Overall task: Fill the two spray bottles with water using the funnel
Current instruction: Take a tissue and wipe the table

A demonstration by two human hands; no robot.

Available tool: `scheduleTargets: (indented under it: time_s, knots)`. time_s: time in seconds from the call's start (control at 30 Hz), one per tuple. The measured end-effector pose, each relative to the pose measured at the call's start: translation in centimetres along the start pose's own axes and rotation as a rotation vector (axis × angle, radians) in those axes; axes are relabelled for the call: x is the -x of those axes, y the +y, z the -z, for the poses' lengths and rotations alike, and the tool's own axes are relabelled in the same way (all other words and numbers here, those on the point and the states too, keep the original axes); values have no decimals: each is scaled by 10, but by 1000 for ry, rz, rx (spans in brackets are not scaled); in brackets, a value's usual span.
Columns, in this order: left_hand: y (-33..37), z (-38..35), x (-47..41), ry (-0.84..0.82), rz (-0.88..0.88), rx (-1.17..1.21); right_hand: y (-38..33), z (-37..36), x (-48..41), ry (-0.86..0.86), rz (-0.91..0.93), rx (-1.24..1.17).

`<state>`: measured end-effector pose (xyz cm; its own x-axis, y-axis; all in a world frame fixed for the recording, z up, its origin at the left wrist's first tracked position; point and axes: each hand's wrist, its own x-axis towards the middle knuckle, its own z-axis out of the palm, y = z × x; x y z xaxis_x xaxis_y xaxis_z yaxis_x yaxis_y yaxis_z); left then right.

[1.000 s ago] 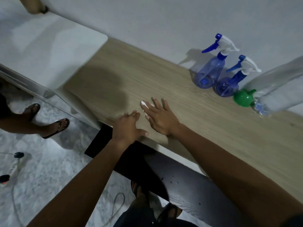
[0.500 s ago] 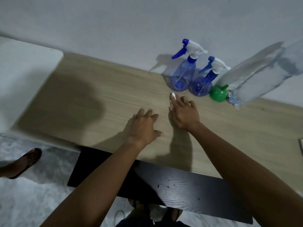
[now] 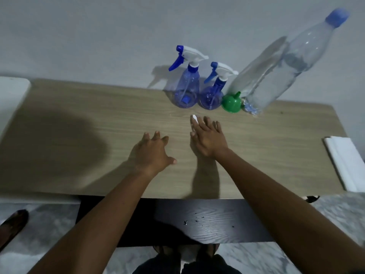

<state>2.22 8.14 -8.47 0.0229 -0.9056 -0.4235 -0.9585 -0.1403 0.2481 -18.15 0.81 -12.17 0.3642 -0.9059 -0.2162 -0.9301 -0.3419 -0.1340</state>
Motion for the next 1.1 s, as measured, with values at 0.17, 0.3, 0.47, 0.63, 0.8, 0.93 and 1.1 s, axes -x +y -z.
scheduleTargets:
  time_s: [0.17,0.3,0.47,0.63,0.8,0.93,1.1]
  knots:
    - [33,-17,15,84,-81,126,36,0,48,58,35,42]
    - [82,-37,27,48,-202,68,80,8,82,209,-4,-54]
    - [154,-55,28,12,-259,50,158,14,109,360,-250,-391]
    - [232,-73,22,-1,-260,49,242,25,116,449,-353,-479]
    - [287,-95,11,-81,-137,7,300,38,101,509,-291,-475]
    - [290,-98,6,-90,-79,-3,305,39,91,430,-197,-521]
    - [291,-100,3,-111,-51,44,281,12,107,410,-119,-257]
